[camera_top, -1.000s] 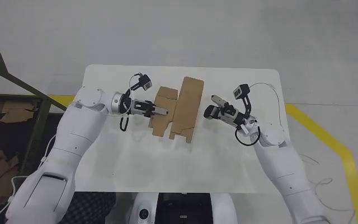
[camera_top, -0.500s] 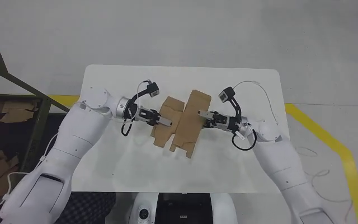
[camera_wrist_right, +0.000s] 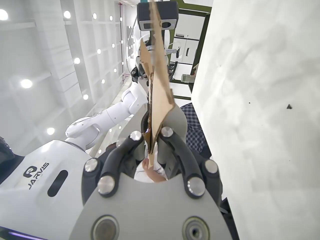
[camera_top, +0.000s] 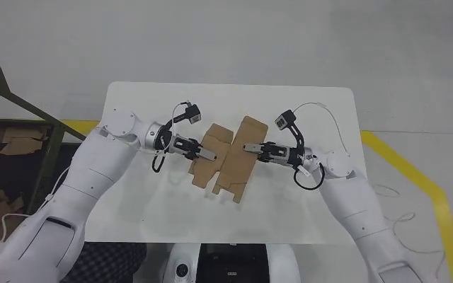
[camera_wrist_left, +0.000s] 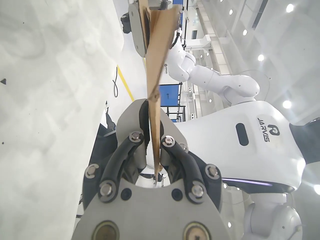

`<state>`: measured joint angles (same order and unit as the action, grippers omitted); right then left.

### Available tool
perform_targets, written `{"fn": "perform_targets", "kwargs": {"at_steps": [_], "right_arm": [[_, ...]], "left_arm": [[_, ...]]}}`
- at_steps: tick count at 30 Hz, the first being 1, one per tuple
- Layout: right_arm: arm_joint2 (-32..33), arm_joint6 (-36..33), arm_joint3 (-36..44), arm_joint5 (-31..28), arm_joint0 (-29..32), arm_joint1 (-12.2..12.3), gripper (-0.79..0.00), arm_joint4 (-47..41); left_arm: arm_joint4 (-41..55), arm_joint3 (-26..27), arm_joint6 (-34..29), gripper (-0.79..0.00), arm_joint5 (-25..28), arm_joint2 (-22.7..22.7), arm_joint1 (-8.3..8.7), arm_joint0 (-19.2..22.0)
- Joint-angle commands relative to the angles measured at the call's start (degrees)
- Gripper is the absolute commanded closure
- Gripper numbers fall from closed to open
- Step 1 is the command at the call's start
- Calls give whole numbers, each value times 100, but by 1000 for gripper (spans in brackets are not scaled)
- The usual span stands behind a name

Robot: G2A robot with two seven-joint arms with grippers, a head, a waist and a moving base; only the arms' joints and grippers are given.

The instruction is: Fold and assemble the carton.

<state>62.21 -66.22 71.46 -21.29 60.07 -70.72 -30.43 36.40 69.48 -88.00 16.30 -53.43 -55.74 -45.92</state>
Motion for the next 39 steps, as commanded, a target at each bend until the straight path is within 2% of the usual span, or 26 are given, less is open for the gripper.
{"fn": "perform_targets", "kwargs": {"at_steps": [1, 5, 8, 10, 12, 16, 24, 29, 39], "right_arm": [[11, 17, 2, -18, 15, -4, 0, -114], [125, 318, 68, -106, 130, -7, 0, -374], [277, 855, 199, -158, 300, 9, 0, -330], [375, 1282, 342, -180, 443, 24, 0, -170], [461, 1851, 544, -149, 602, 39, 0, 158], [517, 2659, 1012, 15, 934, 51, 0, 623], [457, 3871, 1765, 469, 1401, 39, 0, 1477], [368, 4208, 1913, 600, 1496, 3, 0, 1511], [276, 4449, 1910, 565, 1505, -52, 0, 1515]], "left_arm": [[219, -98, 25, -785, 24, -54, -1, 13], [593, -318, 209, -785, 207, -188, -23, 23], [758, -458, 437, -785, 402, -305, -38, -8], [735, -502, 758, -785, 422, -384, -39, -46], [603, -509, 1243, -785, 225, -445, -32, -95], [396, -192, 1918, -785, -149, -569, -11, -205], [-203, 603, 2462, -785, -348, -697, 39, -542], [-385, 804, 2697, -785, -469, -695, 32, -702], [-441, 810, 3011, -785, -452, -701, -27, -779]]}}
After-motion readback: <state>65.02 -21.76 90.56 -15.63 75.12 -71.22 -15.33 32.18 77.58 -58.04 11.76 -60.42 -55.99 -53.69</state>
